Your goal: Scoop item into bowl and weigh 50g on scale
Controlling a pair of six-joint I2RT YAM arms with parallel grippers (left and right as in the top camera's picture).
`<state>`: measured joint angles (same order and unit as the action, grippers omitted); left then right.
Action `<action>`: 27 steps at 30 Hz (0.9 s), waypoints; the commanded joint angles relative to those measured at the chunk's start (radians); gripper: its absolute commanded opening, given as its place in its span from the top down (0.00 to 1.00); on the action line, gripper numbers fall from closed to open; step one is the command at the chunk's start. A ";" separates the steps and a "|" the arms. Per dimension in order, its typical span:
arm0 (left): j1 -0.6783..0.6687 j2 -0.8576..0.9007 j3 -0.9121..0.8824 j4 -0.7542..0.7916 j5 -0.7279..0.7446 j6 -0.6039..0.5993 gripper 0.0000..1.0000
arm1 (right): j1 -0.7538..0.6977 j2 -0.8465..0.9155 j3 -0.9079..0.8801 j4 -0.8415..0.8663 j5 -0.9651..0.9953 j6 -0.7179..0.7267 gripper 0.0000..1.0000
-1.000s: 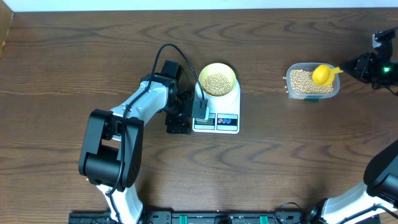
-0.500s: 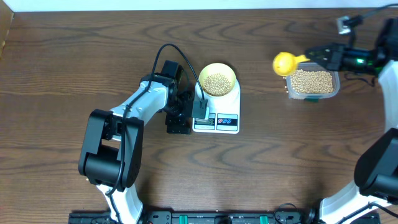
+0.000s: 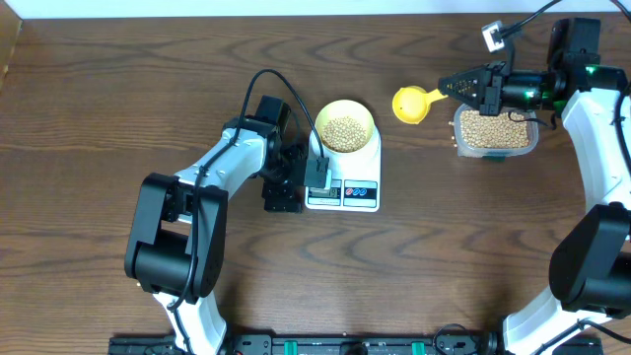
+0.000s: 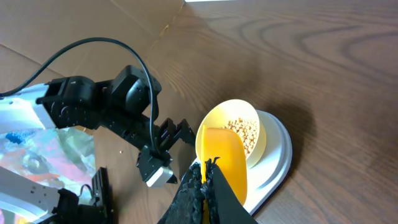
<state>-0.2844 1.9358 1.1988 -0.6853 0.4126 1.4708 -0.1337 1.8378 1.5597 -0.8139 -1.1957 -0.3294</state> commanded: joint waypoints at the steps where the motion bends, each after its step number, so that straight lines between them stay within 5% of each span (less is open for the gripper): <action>1: -0.009 0.011 -0.011 -0.006 0.020 0.014 0.02 | -0.017 -0.026 -0.002 0.002 0.010 -0.021 0.99; 11: -0.009 0.012 -0.011 -0.006 0.020 0.014 0.02 | -0.142 -0.026 -0.002 -0.067 0.422 0.191 0.99; 27: -0.009 0.011 -0.011 -0.006 0.020 0.014 0.02 | -0.142 -0.011 -0.006 -0.135 0.829 0.202 0.99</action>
<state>-0.2844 1.9358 1.1988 -0.6853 0.4126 1.4708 -0.3016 1.8378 1.5597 -0.9497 -0.4576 -0.1379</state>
